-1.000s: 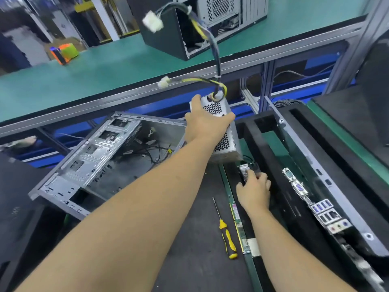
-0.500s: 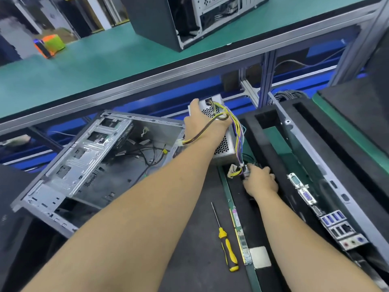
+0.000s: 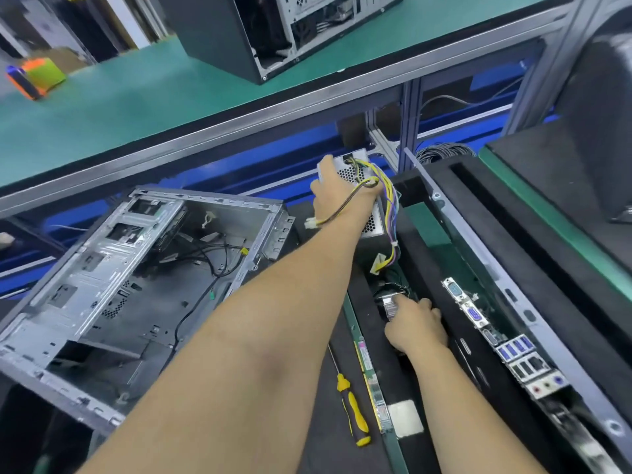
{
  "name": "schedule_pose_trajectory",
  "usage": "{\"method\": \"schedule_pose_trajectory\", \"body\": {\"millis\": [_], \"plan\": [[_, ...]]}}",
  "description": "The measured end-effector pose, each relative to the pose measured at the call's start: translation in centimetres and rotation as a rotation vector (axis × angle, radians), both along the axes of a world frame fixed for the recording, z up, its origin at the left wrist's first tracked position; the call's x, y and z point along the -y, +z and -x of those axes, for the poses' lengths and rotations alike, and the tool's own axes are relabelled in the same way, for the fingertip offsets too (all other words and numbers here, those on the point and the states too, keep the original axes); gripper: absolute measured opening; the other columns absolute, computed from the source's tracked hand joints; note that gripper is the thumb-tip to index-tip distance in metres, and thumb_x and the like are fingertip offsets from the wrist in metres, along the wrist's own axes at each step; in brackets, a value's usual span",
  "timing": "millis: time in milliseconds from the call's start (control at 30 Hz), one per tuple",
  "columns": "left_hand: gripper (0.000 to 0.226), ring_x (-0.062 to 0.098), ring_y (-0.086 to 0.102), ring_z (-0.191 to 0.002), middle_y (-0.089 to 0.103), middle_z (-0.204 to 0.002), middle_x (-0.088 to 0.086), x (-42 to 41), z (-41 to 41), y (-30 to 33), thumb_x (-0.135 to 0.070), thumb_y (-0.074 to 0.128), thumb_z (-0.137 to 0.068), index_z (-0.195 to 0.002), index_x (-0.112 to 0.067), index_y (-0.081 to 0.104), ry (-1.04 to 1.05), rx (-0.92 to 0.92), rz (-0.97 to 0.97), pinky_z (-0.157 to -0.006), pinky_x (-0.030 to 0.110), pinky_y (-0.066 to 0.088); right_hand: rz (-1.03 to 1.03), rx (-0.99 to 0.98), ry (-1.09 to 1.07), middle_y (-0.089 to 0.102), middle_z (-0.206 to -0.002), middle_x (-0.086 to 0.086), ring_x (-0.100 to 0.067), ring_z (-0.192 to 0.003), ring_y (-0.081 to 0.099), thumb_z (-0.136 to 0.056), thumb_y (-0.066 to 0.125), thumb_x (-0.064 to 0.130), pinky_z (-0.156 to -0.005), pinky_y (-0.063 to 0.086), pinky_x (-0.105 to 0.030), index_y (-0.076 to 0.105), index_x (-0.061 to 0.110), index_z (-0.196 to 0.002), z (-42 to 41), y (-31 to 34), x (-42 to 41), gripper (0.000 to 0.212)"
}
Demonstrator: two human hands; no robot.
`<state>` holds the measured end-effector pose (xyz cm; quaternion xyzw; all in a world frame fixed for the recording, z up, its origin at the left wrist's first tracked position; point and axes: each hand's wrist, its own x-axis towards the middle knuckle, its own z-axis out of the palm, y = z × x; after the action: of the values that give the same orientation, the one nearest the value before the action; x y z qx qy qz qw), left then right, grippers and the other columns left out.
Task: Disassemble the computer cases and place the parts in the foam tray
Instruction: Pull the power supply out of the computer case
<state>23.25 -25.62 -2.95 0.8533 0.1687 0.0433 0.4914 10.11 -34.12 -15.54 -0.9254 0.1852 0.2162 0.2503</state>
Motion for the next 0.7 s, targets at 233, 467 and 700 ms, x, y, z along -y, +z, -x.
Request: {"method": "schedule_pose_trajectory", "body": {"millis": [233,467,700], "plan": [[0.097,0.038,0.057,-0.114,0.048,-0.134,0.009,2.6,-1.5,-1.5,-0.048,0.084,-0.068,-0.151,-0.04,0.033,-0.036,0.032,-0.168,-0.097,0.047,0.048,-0.017,0.037,-0.03,0.04,-0.142,-0.013,-0.036,-0.127,0.041,-0.094,0.053,0.024,-0.08,0.045,-0.039,0.045,0.033,-0.143,0.8,-0.4,0.5,0.051],[0.099,0.037,0.055,-0.115,0.043,-0.135,0.01,2.1,-2.1,-1.9,-0.052,0.087,-0.069,-0.154,-0.042,0.037,0.07,0.049,-0.112,-0.092,0.04,0.044,-0.022,0.051,-0.048,0.04,-0.143,-0.012,-0.035,-0.127,0.041,-0.093,0.056,0.027,-0.082,0.047,-0.04,0.045,0.034,-0.144,1.0,-0.2,0.3,0.052],[0.081,0.031,0.056,-0.108,0.04,-0.14,0.005,1.7,-1.0,-1.6,-0.035,0.076,-0.08,-0.152,-0.044,0.039,0.145,0.019,0.149,-0.086,0.033,0.04,-0.011,0.05,-0.055,0.04,-0.142,-0.012,-0.035,-0.126,0.041,-0.093,0.055,0.027,-0.08,0.046,-0.038,0.046,0.034,-0.143,1.0,-0.1,0.1,0.052]]}}
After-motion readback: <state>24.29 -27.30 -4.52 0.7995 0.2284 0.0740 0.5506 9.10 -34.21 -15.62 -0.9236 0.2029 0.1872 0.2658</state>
